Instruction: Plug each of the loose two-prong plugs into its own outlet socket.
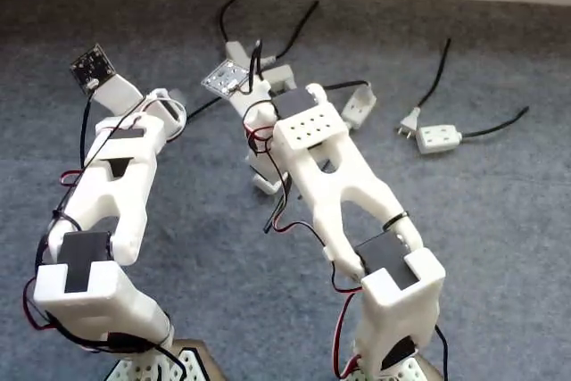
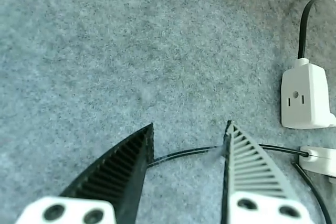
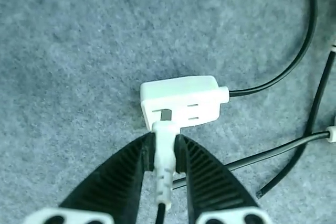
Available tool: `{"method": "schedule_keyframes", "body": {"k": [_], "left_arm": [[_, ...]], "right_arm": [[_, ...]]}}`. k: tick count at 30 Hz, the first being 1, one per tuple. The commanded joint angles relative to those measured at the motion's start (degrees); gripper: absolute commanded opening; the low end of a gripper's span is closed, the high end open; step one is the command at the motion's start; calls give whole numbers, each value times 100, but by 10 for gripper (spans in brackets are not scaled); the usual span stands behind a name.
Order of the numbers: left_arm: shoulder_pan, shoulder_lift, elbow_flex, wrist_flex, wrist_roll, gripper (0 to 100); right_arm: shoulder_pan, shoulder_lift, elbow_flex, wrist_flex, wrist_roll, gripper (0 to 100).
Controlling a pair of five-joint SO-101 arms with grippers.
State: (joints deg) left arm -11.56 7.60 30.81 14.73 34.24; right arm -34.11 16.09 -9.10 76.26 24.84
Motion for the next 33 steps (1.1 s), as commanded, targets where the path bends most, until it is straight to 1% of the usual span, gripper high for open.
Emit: {"method": "schedule_keyframes", "body": {"k": [1,4,9,18,25,33], "left_arm": [[-22,-286,-31,-132,26,224],[-22,-286,-31,-132,26,224],[-22,-286,-31,-132,26,224],[-22,-286,-48,-132,26,224],[75,-286,-31,-132,0,224],[66,-286,-31,-132,0,224]], "right_arm": [[-31,-75,-163,-57,53,43],[-40,-119,198,-189,53,43],[-4,-127,523,-716,53,42],[-48,-136,479,-699,53,42],[-145,-409,523,-664,53,42],[-330,-163,505,-673,53,42]]}}
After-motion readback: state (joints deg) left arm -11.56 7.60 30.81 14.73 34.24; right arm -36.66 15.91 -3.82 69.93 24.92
